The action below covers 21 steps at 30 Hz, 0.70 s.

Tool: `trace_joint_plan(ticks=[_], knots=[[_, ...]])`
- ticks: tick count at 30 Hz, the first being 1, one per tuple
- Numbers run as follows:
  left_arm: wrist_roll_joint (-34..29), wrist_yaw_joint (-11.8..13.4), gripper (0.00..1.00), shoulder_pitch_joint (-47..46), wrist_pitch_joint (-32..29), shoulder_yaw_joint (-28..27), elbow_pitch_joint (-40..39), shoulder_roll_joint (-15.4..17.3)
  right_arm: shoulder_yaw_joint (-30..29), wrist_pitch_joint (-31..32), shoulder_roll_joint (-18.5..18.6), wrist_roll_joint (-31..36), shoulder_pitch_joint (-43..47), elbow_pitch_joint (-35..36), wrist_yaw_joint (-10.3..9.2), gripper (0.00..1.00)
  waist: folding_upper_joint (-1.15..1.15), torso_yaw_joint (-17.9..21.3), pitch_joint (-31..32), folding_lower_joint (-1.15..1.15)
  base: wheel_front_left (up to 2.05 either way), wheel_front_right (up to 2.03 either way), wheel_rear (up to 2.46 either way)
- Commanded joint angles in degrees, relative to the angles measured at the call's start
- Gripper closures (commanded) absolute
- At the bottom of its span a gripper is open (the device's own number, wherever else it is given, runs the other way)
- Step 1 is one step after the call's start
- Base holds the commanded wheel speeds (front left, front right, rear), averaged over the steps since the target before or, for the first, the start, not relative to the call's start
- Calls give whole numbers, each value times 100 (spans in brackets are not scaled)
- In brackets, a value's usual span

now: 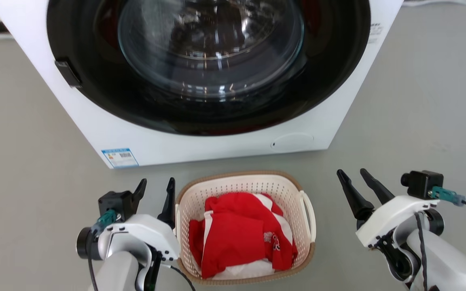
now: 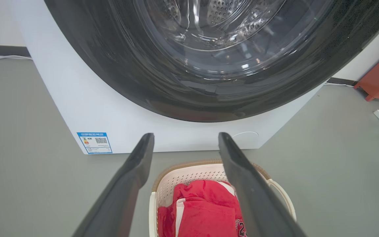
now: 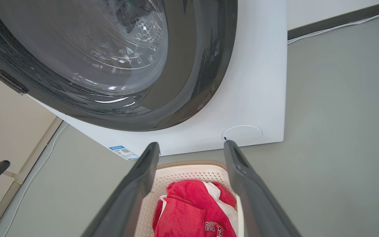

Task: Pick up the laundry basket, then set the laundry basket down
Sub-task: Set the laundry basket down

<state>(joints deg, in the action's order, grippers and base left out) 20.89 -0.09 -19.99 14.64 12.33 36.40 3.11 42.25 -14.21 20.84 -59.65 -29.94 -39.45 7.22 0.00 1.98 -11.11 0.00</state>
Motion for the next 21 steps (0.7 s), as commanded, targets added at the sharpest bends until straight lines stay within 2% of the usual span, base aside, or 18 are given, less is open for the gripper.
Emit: trace_joint_plan(ticks=[1, 13, 17, 21], knots=[[-47, -44, 0, 38, 36, -207, -199, 52, -53, -78, 8, 118, 156, 136, 26, 0, 0, 7, 120, 0, 0, 0, 0], [-381, -71, 0, 642, 36, -527, -1196, -17, -2045, -78, -260, 1656, 1143, 1235, 26, 0, 0, -21, 485, 0, 0, 0, 0], [-367, 33, 0, 822, 36, -578, -1583, -21, -2702, -79, -437, 2189, 1468, 1695, 26, 0, 0, -17, 566, 0, 0, 0, 0], [-210, 79, 0, 1015, 36, -513, -2014, -22, -3107, -79, -613, 2681, 1755, 2168, 26, 0, 0, -20, 624, 0, 0, 0, 0]])
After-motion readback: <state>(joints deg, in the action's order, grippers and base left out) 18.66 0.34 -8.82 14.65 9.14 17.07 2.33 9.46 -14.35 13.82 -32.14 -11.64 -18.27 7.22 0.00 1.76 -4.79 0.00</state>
